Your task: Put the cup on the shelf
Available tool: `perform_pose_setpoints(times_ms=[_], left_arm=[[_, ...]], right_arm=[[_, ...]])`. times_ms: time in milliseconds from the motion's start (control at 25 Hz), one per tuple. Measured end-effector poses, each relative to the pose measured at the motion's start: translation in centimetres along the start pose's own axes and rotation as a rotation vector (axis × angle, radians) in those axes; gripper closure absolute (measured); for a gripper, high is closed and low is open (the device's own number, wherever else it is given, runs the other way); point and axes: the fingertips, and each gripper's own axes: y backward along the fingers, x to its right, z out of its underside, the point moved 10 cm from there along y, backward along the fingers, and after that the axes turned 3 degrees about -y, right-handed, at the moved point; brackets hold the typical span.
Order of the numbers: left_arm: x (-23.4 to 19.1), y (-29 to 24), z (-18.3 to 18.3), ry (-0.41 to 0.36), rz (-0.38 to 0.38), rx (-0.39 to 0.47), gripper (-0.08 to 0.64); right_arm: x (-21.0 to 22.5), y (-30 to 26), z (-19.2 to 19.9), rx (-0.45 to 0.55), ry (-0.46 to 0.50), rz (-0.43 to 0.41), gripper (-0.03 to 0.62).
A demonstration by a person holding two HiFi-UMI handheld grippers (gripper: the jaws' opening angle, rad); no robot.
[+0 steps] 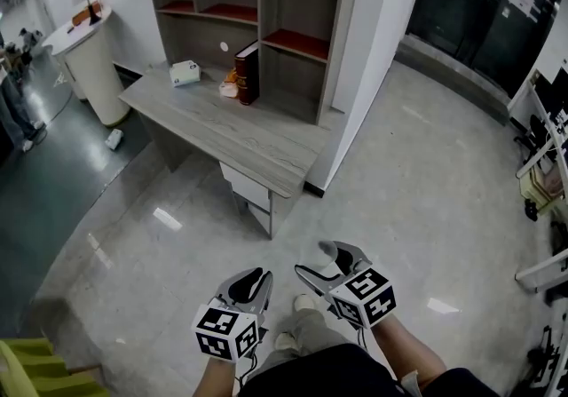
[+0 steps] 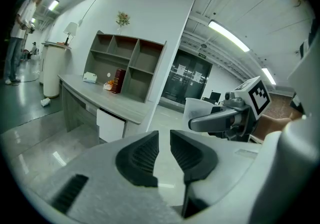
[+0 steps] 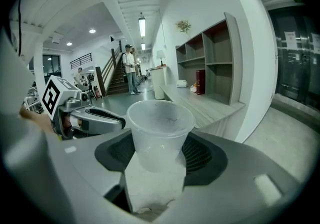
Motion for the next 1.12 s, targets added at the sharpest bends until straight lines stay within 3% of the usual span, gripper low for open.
perform_pose_setpoints(times_ms=[840,1120], left_arm=[[-8.6,-9.3,-9.5,-0.006,-0.092,0.034,0.482],[-11.0,-11.9,-11.6,-0.005,-0.158,0.05,0.479]], right_arm=[[9.6,-11.8,-10.9,-0.009,0.092,-0.119,0.307],[12.3,-14.8,-13.4,0.001,0.111,-0.168,0.307]])
